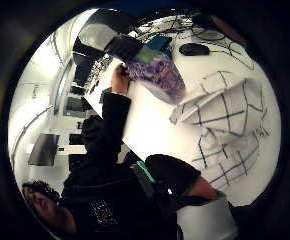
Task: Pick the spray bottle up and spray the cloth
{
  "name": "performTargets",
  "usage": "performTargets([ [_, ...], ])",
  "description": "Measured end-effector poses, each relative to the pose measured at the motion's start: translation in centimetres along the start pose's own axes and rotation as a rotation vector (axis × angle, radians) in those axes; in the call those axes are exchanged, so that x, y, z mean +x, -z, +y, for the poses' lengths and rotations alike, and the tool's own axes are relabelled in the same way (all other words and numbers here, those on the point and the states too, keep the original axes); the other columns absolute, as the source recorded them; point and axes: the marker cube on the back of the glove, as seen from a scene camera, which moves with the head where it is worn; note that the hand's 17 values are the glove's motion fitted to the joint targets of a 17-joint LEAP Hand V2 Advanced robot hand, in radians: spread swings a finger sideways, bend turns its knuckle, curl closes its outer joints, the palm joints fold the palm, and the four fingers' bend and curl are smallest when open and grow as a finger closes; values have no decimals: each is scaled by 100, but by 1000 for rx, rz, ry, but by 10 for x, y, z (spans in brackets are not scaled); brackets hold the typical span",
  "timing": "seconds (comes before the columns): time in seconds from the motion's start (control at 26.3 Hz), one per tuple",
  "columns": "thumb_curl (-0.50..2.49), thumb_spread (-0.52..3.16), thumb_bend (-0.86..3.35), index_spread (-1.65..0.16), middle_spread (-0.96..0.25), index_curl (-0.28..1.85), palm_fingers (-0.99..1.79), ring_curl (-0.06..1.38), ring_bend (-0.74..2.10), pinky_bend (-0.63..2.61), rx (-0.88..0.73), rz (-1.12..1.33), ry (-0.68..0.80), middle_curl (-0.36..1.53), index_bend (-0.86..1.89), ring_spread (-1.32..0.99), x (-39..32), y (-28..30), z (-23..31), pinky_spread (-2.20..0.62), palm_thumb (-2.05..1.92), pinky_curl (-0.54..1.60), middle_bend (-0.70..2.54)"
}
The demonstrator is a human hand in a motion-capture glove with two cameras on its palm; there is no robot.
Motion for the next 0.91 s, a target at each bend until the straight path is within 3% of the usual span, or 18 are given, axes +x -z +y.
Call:
performTargets([
  [0.27, 40, 90, -5, -41, -9, 28, 37, 33, 40, 43, -14, 78, 13, 37, 12, -11, -15, -2, 41, 19, 31, 35, 21],
  [0.46, 38, 91, -5, -41, -9, 27, 37, 33, 39, 41, 2, 50, -10, 36, 13, -11, -25, -10, 23, 20, 26, 35, 21],
  [0.61, 37, 92, -4, -41, -9, 27, 39, 32, 38, 39, -52, 40, 39, 36, 15, -11, -25, -9, 55, 20, 25, 34, 20],
  [0.91, 35, 95, -3, -41, -8, 28, 41, 32, 36, 36, -73, 36, 58, 35, 15, -11, -29, -11, 60, 20, 25, 34, 19],
])
